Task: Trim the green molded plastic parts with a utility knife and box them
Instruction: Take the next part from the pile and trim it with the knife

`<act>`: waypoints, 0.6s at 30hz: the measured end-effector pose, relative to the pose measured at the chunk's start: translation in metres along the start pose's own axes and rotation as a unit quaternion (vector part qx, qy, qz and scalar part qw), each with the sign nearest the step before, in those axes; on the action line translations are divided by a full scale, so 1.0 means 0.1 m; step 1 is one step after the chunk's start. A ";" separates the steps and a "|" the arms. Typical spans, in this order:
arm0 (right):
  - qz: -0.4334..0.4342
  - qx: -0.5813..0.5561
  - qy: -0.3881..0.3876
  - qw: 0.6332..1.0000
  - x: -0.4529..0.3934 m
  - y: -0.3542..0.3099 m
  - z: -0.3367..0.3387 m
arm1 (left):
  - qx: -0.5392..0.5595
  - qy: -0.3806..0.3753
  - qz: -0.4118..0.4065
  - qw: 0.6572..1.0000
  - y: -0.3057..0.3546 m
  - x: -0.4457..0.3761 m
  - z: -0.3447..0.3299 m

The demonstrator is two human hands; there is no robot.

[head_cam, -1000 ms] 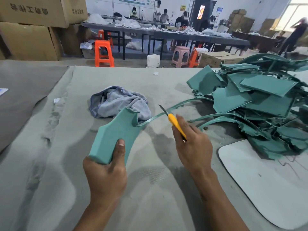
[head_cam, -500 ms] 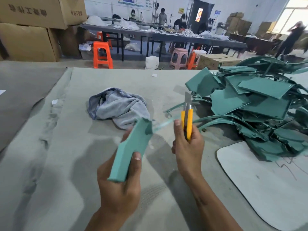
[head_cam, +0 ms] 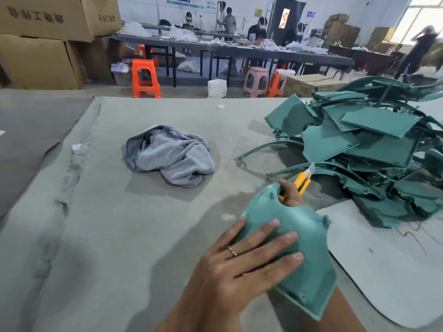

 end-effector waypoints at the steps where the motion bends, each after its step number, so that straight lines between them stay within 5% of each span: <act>1: 0.002 0.013 -0.001 1.000 -0.01 -0.02 0.00 | 0.036 0.016 0.052 0.998 -0.02 0.01 0.02; 6: 0.060 0.136 -0.090 0.985 0.09 -0.01 -0.10 | 0.108 0.170 0.322 0.925 -0.39 0.12 0.21; 10: 0.094 0.152 -0.221 0.959 0.44 0.31 -0.26 | 0.177 0.117 0.553 0.806 -0.69 0.27 0.20; 13: 0.169 0.187 -0.306 0.918 0.61 0.49 -0.33 | 0.205 0.079 0.577 0.787 -0.70 0.28 0.21; 18: 0.257 0.164 -0.242 0.921 0.47 0.46 -0.30 | 0.239 0.156 0.643 0.711 -0.76 0.31 0.23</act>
Point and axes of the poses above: each hand's wrist, its own x-axis away from the middle knuckle, its own z-axis out of the back of the hand, y = z × x, the point moved 4 cm from there along -x, towards the middle knuckle, and after that the axes turned 13 degrees about y, right-handed, at the moved point
